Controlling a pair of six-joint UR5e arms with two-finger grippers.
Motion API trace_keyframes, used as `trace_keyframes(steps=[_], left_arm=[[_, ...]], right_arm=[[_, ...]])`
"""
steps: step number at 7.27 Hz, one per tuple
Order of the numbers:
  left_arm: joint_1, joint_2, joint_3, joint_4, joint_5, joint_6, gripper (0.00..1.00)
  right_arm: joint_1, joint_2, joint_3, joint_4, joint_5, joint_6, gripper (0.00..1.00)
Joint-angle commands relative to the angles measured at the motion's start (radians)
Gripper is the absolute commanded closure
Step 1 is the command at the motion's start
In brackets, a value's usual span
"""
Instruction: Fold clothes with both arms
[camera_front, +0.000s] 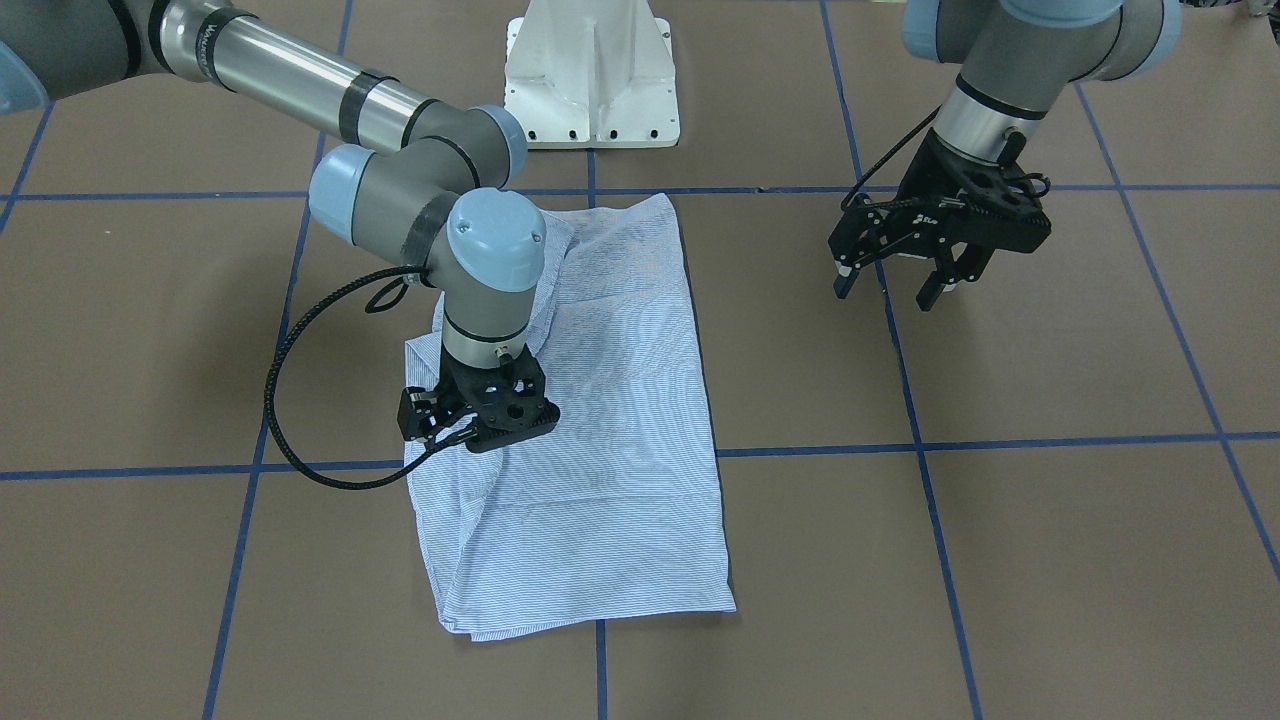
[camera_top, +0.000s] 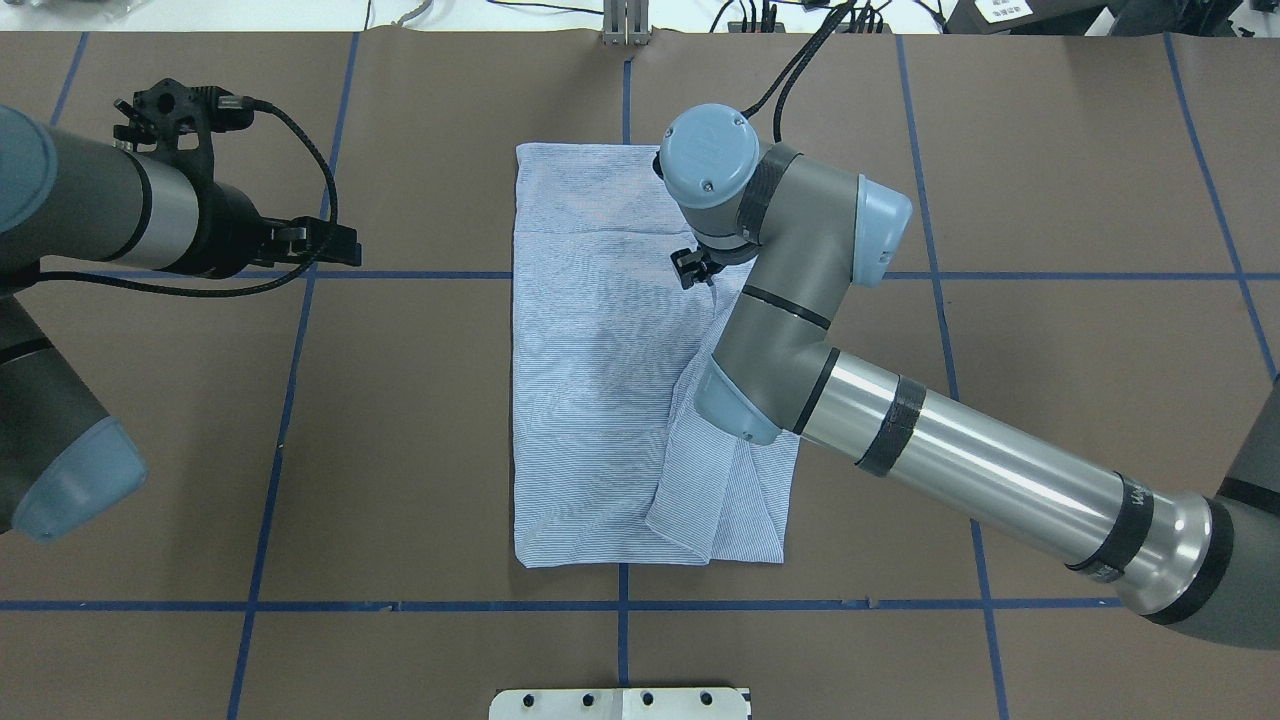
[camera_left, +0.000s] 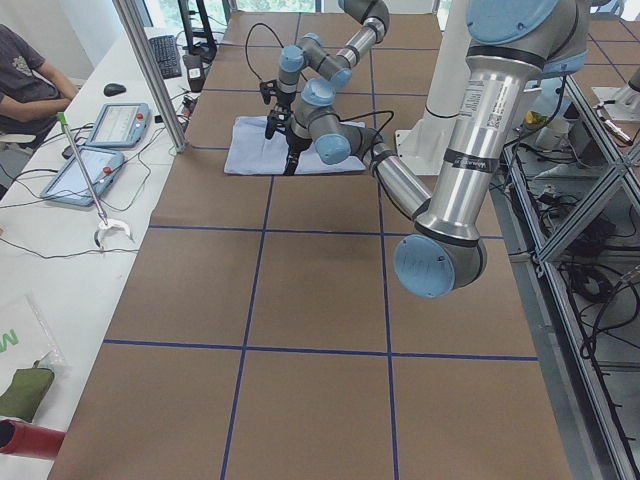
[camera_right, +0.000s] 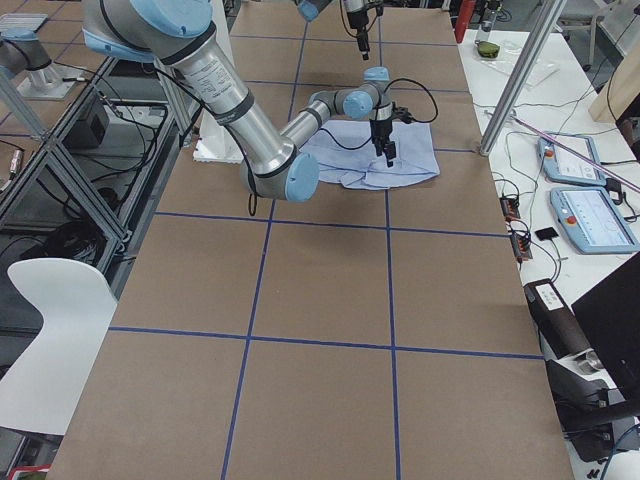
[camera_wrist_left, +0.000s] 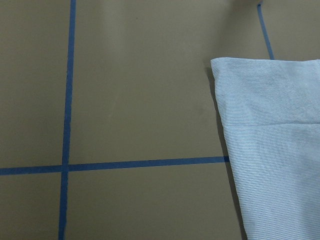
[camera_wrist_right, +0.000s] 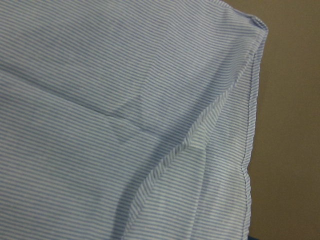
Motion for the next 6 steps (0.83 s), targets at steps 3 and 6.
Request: trace_keyframes(steps=[3, 6], left_arm=[[0.002, -0.003, 0.010, -0.009, -0.001, -0.001, 0.00], [0.005, -0.006, 0.010, -0.009, -0.001, -0.014, 0.00]], right_arm=[[-0.012, 0.027, -0.092, 0.058, -0.038, 0.000, 0.00], [-0.009, 0.017, -0.092, 0.052, -0.039, -0.006, 0.00]])
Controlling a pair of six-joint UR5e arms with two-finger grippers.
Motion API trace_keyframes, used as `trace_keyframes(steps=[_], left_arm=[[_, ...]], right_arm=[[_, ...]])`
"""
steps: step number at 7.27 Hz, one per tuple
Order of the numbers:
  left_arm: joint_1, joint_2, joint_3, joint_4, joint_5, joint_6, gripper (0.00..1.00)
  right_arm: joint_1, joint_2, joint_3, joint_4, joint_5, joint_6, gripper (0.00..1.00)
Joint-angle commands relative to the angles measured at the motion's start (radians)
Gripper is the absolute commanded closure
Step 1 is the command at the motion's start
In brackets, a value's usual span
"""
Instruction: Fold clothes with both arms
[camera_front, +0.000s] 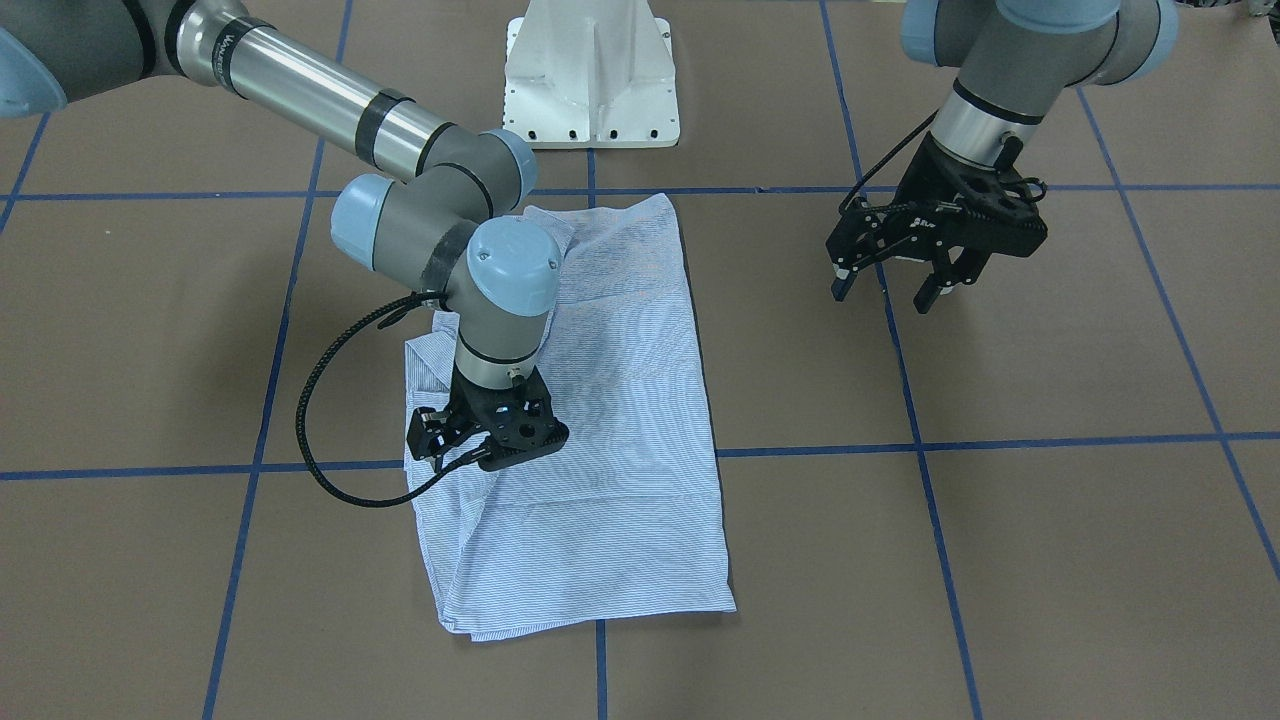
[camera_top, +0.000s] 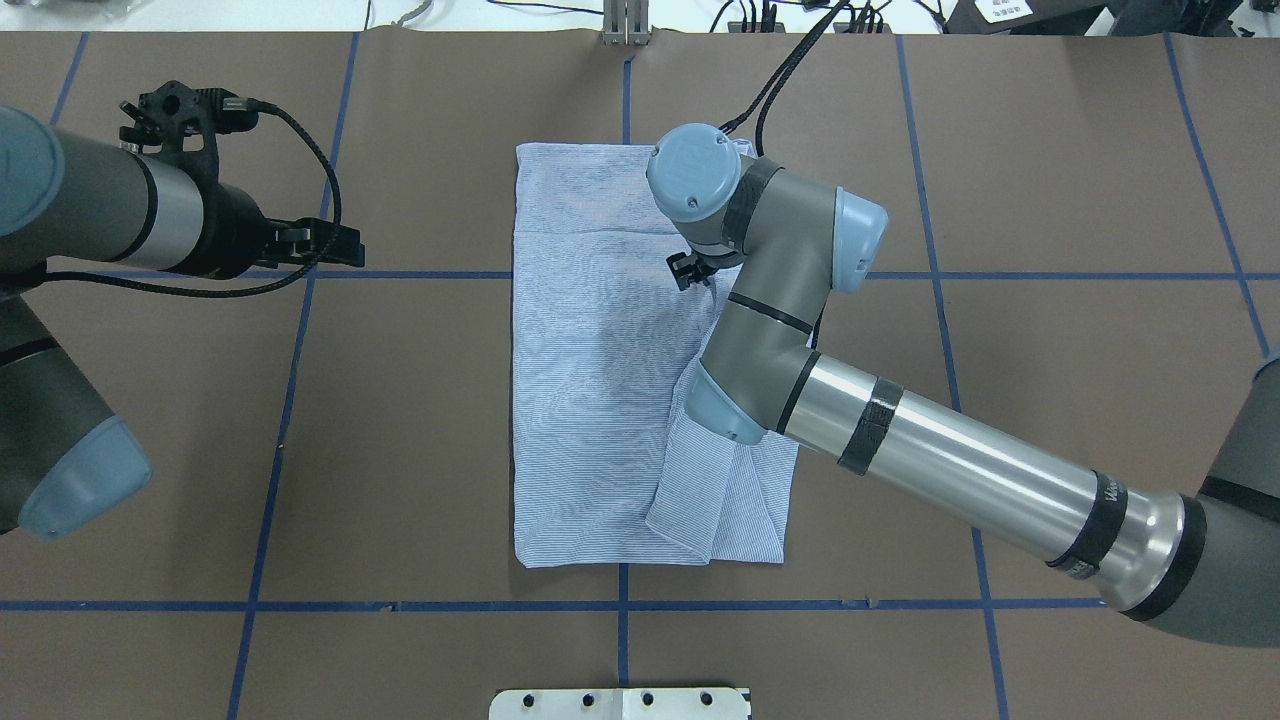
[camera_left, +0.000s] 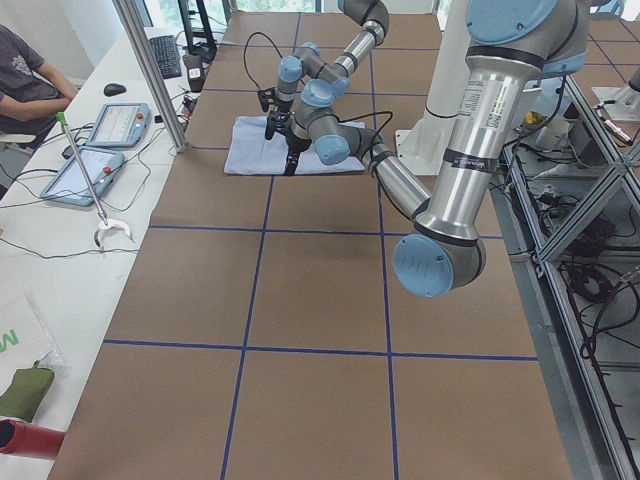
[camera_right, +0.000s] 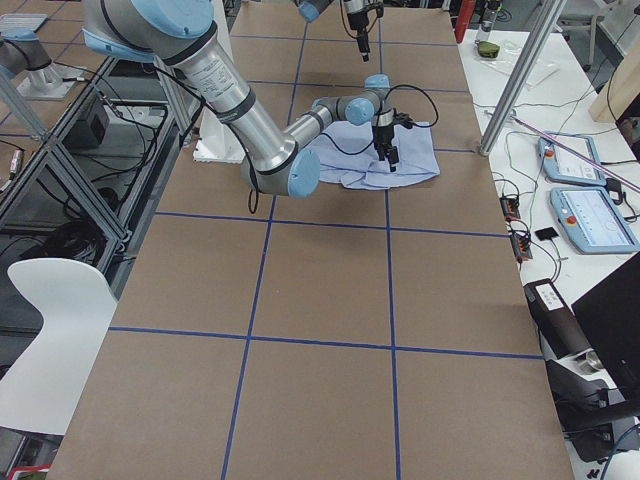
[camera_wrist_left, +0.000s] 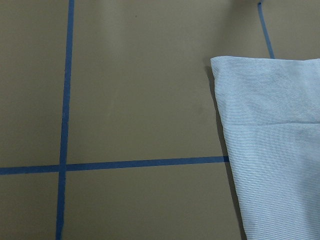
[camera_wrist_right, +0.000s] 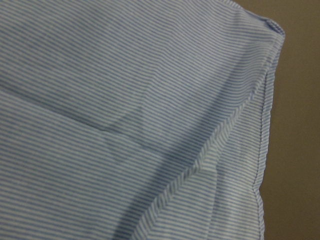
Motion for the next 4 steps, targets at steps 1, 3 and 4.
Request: trace_keyframes(steps=[1, 3, 4], left_arm=[[0.001, -0.008, 0.003, 0.000, 0.000, -0.008, 0.00], [0.001, -0.020, 0.012, 0.000, 0.000, -0.013, 0.00], [0.001, -0.020, 0.012, 0.000, 0.000, -0.028, 0.00]], right_arm=[[0.004, -0.009, -0.001, -0.014, -0.001, -0.009, 0.00], [0.037, -0.009, 0.005, -0.039, 0.006, -0.024, 0.00], [0.055, -0.011, 0.019, -0.077, 0.011, -0.054, 0.00]])
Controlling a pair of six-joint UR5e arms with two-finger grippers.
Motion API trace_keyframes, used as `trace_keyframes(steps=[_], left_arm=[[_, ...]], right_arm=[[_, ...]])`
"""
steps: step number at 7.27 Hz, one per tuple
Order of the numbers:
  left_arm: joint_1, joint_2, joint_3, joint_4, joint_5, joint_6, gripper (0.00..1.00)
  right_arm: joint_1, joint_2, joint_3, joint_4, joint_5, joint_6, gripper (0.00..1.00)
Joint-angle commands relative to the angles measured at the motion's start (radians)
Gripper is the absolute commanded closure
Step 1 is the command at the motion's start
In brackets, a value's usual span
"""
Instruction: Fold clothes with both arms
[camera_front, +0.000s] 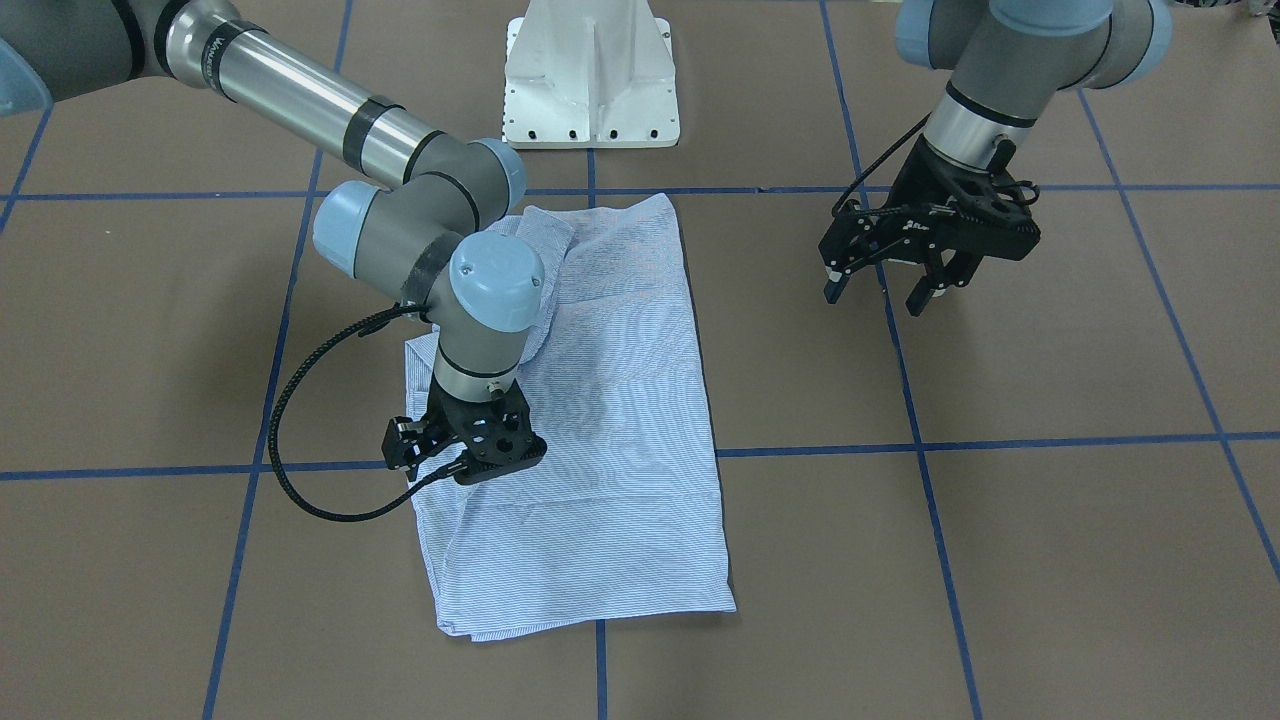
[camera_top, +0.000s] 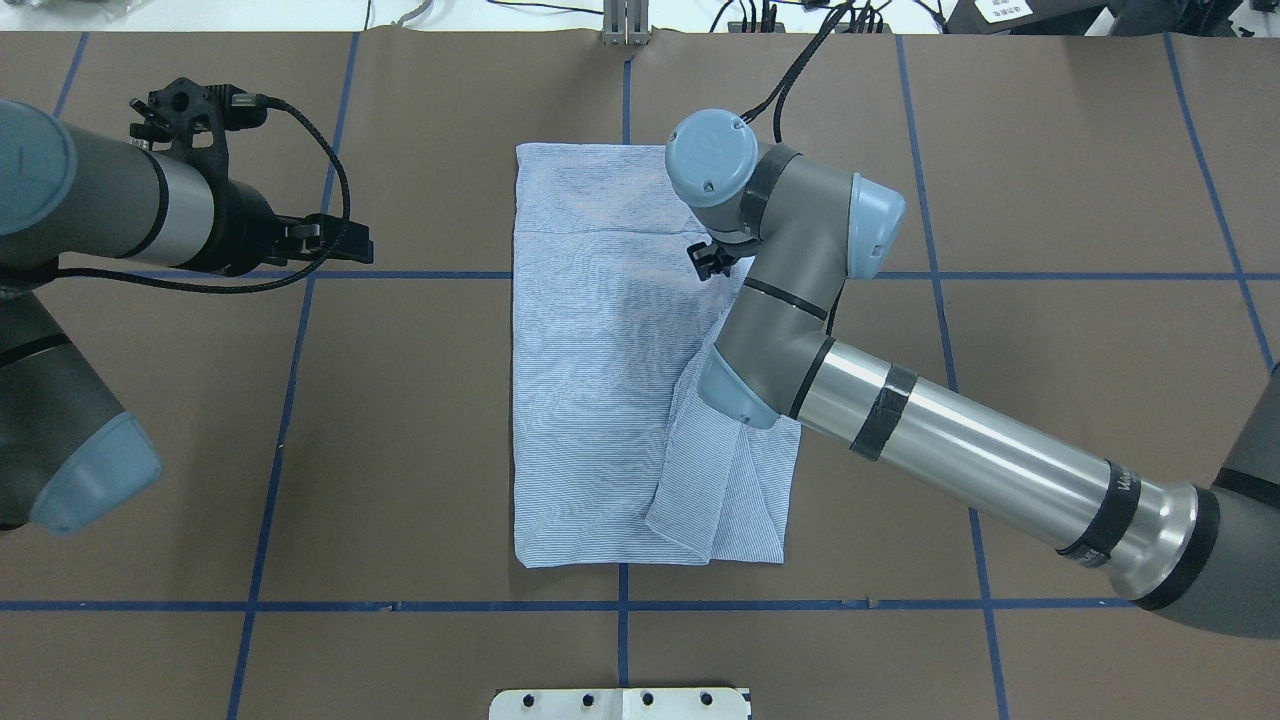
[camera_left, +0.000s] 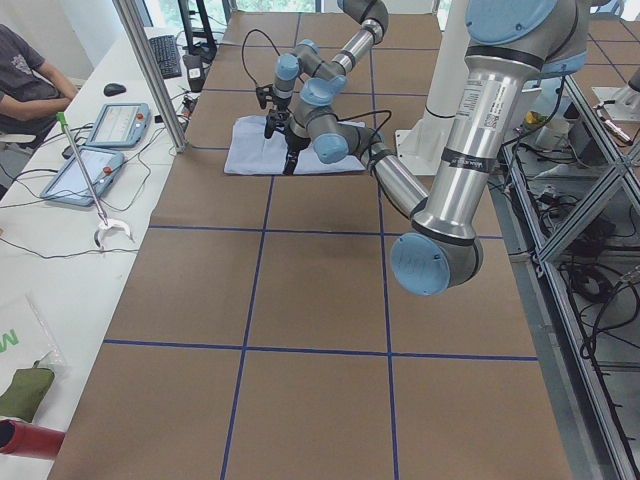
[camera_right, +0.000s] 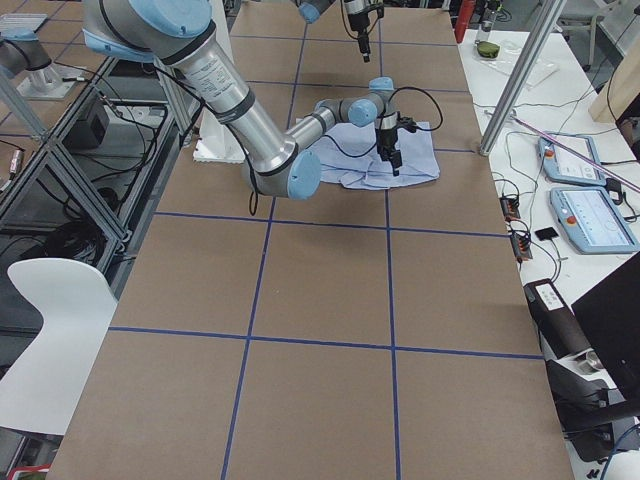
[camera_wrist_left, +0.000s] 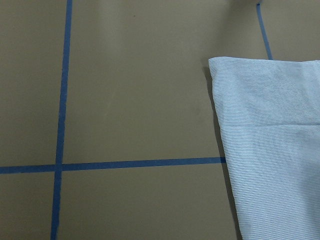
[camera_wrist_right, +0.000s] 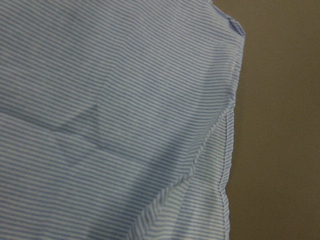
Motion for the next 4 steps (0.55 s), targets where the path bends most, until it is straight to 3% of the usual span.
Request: trace_keyframes(steps=[1, 4], left_arm=[[0.014, -0.007, 0.003, 0.000, 0.000, -0.024, 0.00], [0.035, -0.030, 0.011, 0.000, 0.002, -0.045, 0.00]], right_arm=[[0.026, -0.036, 0.043, -0.054, 0.001, -0.047, 0.00], [0.033, -0.128, 0.121, -0.055, 0.000, -0.078, 0.00]])
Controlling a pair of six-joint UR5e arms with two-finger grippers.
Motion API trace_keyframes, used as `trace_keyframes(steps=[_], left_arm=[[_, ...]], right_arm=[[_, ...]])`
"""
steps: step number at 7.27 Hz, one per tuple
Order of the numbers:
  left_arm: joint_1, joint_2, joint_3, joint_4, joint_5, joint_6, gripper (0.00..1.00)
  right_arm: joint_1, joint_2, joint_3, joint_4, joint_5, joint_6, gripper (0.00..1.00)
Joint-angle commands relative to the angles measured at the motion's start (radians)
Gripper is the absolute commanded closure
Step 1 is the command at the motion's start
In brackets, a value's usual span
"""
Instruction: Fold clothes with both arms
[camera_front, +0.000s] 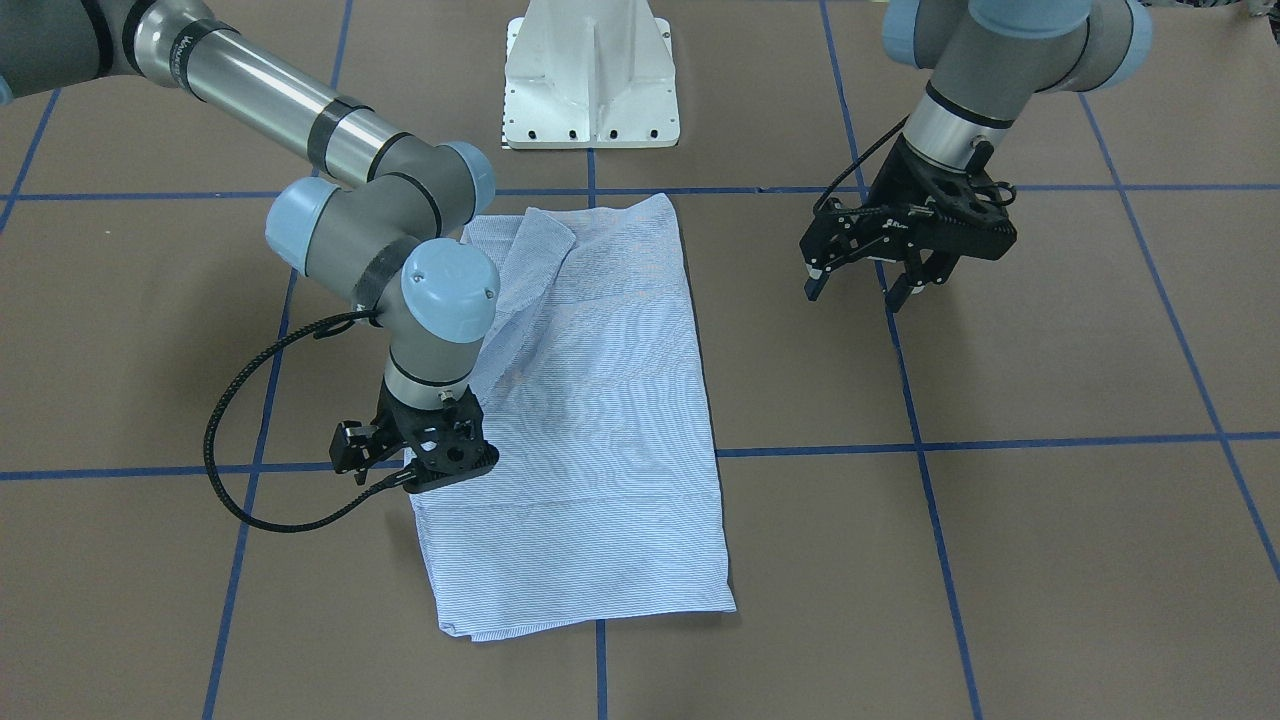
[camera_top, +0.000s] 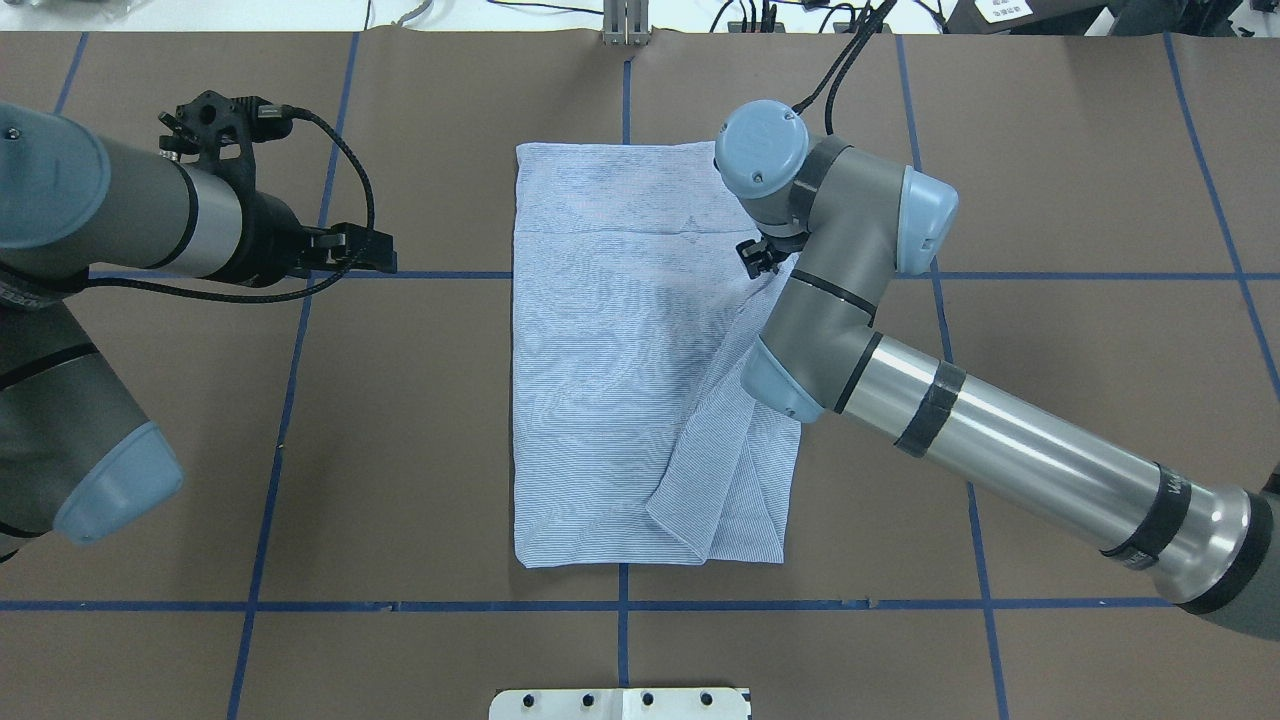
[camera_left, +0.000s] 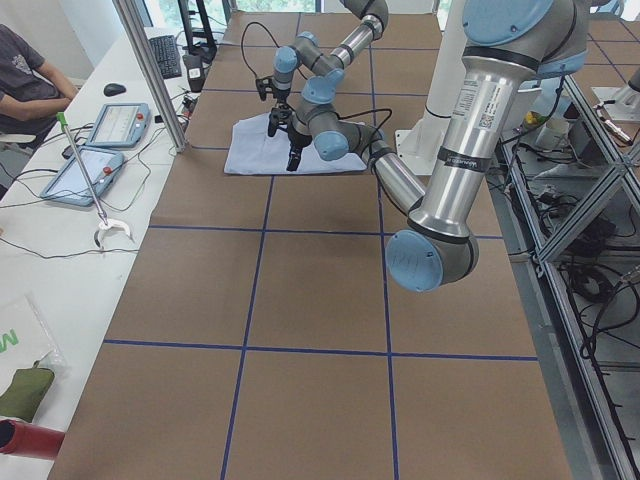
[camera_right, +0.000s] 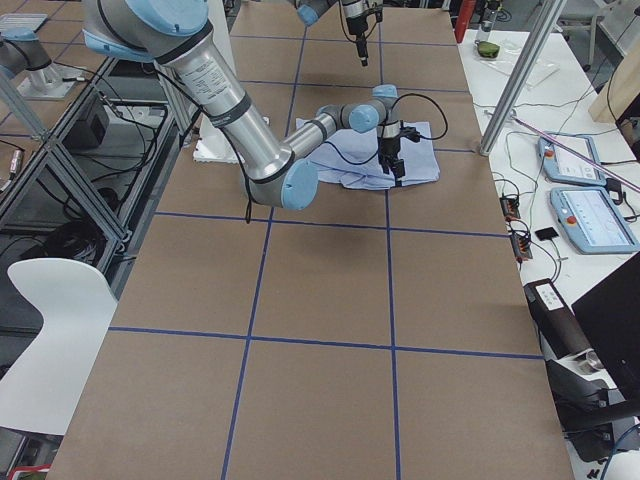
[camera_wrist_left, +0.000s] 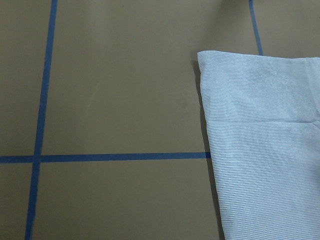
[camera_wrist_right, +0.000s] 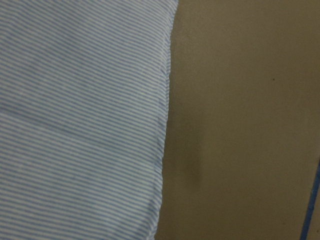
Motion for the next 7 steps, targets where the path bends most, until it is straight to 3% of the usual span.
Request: trace_keyframes(steps=[1, 3, 5, 7], left_arm=[[0.003, -0.005, 0.000, 0.000, 0.001, -0.003, 0.00], [0.003, -0.007, -0.001, 0.000, 0.001, -0.009, 0.00], [0.003, -0.008, -0.001, 0.000, 0.001, -0.009, 0.00], [0.005, -0.014, -0.003, 0.003, 0.001, -0.011, 0.00]], right_arm=[[0.020, -0.078, 0.085, -0.004, 0.006, -0.049, 0.00], [0.032, -0.156, 0.226, -0.005, 0.032, -0.075, 0.00], [0.022, -0.123, 0.291, -0.082, 0.080, -0.055, 0.00], [-0.059, -0.114, 0.364, -0.104, 0.083, 0.094, 0.00]])
